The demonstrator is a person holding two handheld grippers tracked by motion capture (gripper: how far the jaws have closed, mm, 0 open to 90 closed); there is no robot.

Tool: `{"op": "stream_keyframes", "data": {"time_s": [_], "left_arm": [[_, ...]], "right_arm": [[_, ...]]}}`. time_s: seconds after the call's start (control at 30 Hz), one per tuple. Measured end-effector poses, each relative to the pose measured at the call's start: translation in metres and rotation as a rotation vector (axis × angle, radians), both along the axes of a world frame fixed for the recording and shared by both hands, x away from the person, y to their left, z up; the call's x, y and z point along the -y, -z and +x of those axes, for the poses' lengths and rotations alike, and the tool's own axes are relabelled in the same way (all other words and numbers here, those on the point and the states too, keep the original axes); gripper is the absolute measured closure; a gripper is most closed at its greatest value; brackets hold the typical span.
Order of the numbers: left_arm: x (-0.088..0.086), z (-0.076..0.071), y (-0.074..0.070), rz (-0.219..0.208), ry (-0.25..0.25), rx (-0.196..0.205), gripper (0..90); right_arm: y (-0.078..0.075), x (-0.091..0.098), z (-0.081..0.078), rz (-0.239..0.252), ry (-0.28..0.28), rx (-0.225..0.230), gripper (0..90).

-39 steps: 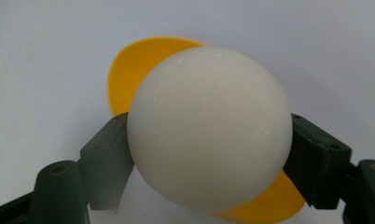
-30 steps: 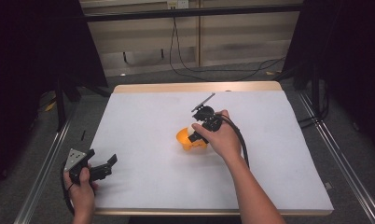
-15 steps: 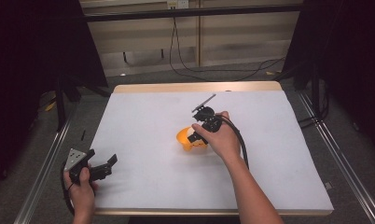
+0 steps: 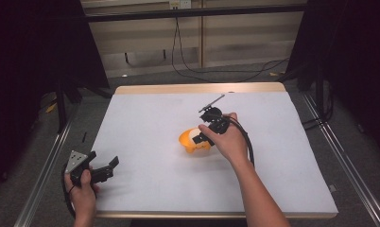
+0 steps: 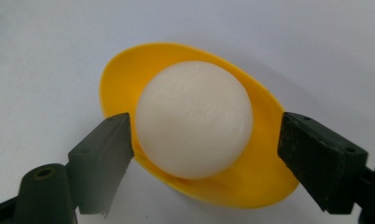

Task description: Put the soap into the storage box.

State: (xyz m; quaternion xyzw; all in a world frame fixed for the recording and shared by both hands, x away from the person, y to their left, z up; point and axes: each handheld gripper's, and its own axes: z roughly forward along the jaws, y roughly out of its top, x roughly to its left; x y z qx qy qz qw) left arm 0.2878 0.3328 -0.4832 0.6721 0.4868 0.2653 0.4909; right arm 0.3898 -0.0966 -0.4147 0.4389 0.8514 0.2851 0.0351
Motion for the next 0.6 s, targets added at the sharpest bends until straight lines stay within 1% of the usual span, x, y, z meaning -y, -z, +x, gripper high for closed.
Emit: {"op": "stream_keyframes", "data": {"time_s": [0.03, 0.1, 0.13, 0.17, 0.2, 0.23, 0.27, 0.3, 0.37, 0.43, 0.5, 0.53, 0.6], "left_arm": [[0.001, 0.0, 0.0, -0.012, 0.0, -0.002, 1.8], [0.001, 0.0, 0.0, -0.01, 0.001, -0.001, 1.7], [0.0, 0.0, 0.0, 0.001, -0.005, 0.004, 1.8], [0.0, 0.0, 0.0, -0.003, -0.002, 0.002, 1.8], [0.001, 0.0, 0.0, -0.011, 0.0, -0.002, 1.7], [0.001, 0.0, 0.0, -0.011, 0.0, -0.002, 1.8], [0.0, 0.0, 0.0, 0.002, -0.001, 0.003, 1.7], [0.0, 0.0, 0.0, 0.004, 0.0, 0.003, 1.8], [0.0, 0.0, 0.0, 0.005, 0.0, 0.003, 1.8], [0.0, 0.0, 0.0, 0.004, -0.001, 0.003, 1.8], [0.001, 0.0, 0.0, -0.001, 0.002, 0.002, 1.8], [0.001, 0.0, 0.0, -0.001, 0.002, 0.001, 1.8], [0.0, 0.0, 0.0, 0.003, 0.001, 0.002, 1.8]], "right_arm": [[0.0, 0.005, -0.002, 0.004, 0.009, 0.006, 14.7], [-0.001, 0.007, -0.003, 0.005, 0.012, 0.005, 13.4], [-0.001, 0.009, -0.004, 0.006, 0.019, 0.012, 11.5], [-0.001, 0.013, -0.005, 0.01, 0.018, 0.02, 10.5], [-0.002, 0.018, -0.009, 0.013, 0.035, 0.035, 8.0], [-0.002, 0.018, -0.009, 0.013, 0.035, 0.035, 8.0], [-0.004, 0.025, -0.012, 0.012, 0.049, 0.055, 3.6], [-0.005, 0.028, -0.013, 0.008, 0.06, 0.066, 1.3], [-0.006, 0.034, -0.016, 0.001, 0.077, 0.081, 0.4], [-0.007, 0.037, -0.018, 0.008, 0.086, 0.084, 0.0], [-0.008, 0.047, -0.021, 0.022, 0.102, 0.098, 0.0], [-0.008, 0.049, -0.023, 0.019, 0.114, 0.095, 0.0], [-0.008, 0.055, -0.025, 0.014, 0.119, 0.103, 0.0]]}}
